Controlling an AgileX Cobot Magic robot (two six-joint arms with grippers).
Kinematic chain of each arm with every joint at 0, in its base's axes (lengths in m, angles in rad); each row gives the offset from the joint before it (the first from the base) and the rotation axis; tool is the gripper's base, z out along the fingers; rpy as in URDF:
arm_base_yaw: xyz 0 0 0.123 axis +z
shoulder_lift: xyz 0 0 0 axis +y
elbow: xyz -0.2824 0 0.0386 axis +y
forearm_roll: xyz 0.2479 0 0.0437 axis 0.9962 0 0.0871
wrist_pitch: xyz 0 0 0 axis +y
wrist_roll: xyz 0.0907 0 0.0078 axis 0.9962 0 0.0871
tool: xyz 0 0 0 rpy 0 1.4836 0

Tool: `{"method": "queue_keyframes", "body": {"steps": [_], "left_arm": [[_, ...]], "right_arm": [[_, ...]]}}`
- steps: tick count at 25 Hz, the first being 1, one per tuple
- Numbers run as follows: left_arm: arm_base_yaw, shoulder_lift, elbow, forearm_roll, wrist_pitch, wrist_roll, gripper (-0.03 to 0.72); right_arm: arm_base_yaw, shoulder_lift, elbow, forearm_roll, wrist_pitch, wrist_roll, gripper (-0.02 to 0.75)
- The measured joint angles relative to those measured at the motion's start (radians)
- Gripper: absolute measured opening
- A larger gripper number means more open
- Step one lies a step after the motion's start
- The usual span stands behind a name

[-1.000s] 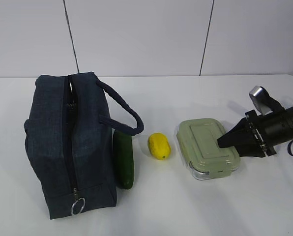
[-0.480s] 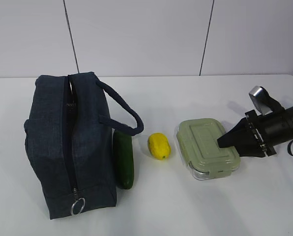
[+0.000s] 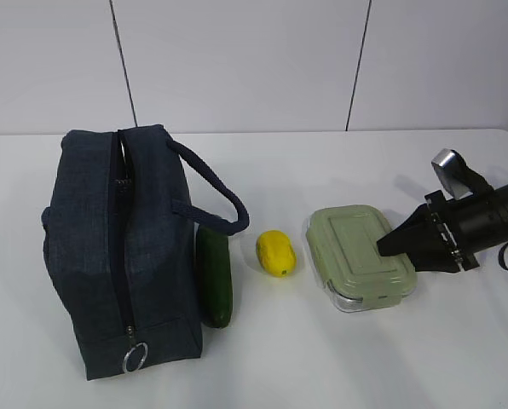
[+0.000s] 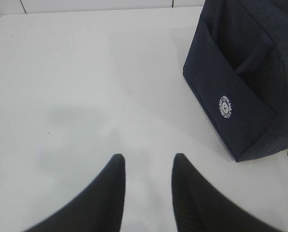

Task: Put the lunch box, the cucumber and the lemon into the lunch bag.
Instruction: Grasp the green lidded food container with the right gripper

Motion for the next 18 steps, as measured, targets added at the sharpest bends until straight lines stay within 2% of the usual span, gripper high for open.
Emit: {"method": "queue_keyframes", "body": {"steps": [18], "left_arm": [[0.000, 0.000, 0.000, 0.000, 0.000, 0.000, 0.239]], "right_arm": [[0.000, 0.000, 0.000, 0.000, 0.000, 0.000, 0.357]]}}
